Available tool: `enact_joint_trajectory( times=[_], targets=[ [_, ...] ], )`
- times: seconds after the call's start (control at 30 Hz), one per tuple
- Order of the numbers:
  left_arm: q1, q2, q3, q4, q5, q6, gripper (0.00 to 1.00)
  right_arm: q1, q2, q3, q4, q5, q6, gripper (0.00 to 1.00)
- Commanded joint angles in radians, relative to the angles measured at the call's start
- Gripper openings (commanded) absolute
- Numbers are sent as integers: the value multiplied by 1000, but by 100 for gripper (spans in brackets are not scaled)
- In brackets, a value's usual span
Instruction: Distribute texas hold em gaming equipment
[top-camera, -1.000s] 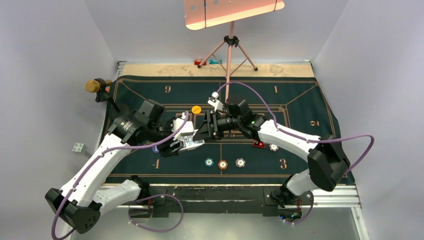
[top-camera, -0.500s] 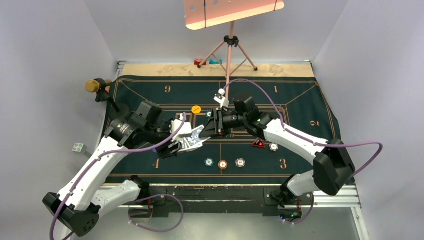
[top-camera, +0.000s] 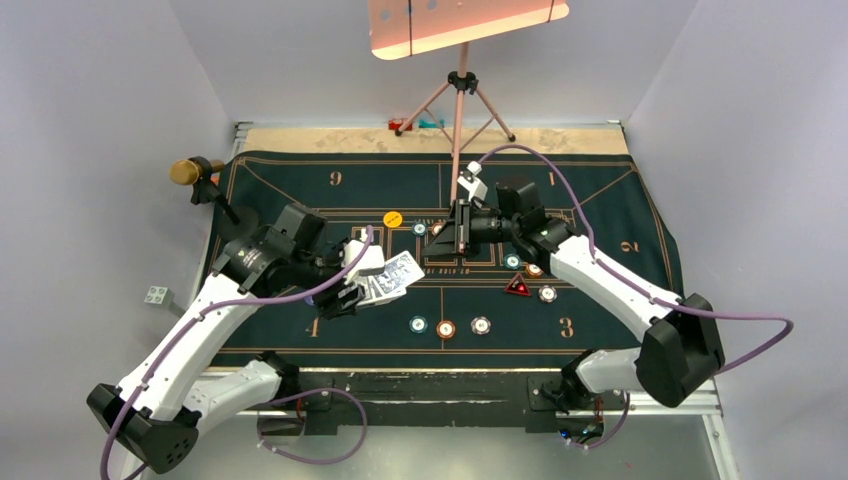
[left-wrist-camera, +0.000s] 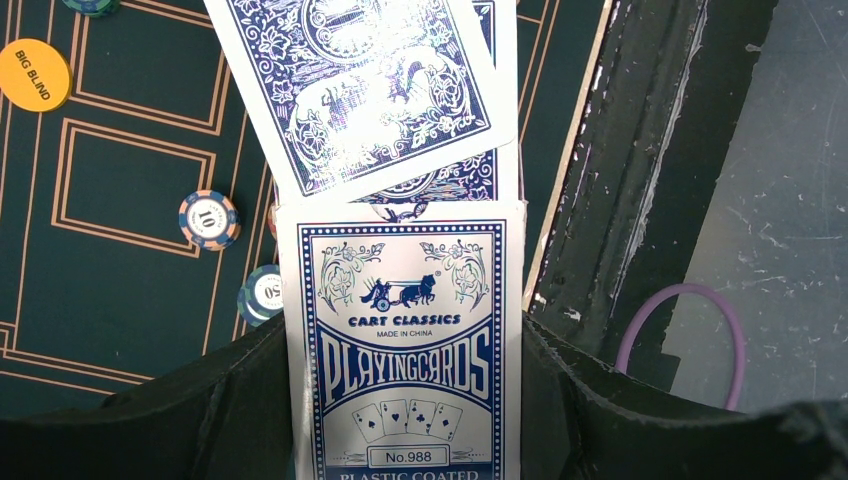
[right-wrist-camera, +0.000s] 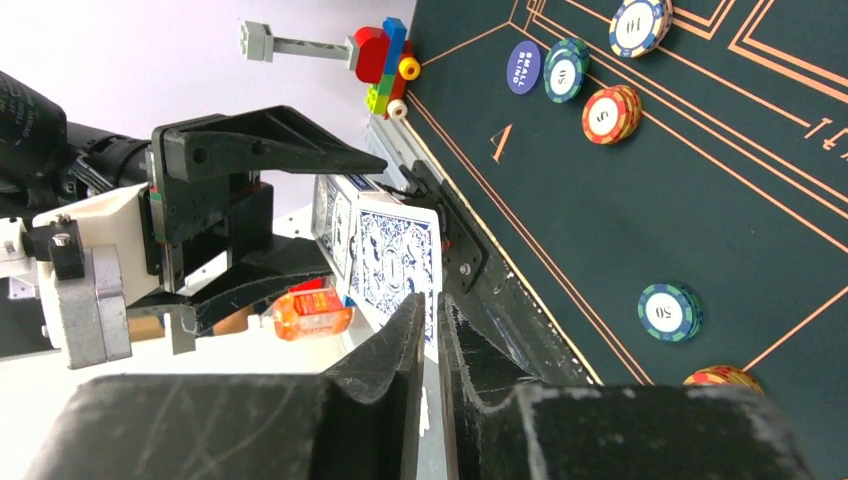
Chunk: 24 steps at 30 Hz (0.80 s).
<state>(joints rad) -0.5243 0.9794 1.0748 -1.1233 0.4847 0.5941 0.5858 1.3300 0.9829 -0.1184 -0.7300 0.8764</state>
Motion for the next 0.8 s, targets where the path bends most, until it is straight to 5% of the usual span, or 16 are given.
enact_joint_trajectory(
  times=[0.0, 0.13, 0.27, 0.57, 0.77],
  targets=[
    [0, -19, 4, 36, 29, -10, 0, -8, -17, 46, -26, -41, -36, 20],
    [0, -17, 6, 36, 32, -12, 0, -8, -9, 45, -42, -50, -54, 66],
    [1, -15, 6, 41, 34, -14, 0, 21, -17, 17, 62, -43, 5, 78],
    [1, -11, 26, 39, 37, -24, 0, 115, 95, 48, 114, -25, 34, 76],
    [0, -11, 28, 42, 35, -28, 0, 115, 98, 18, 175, -27, 71, 50]
  ],
)
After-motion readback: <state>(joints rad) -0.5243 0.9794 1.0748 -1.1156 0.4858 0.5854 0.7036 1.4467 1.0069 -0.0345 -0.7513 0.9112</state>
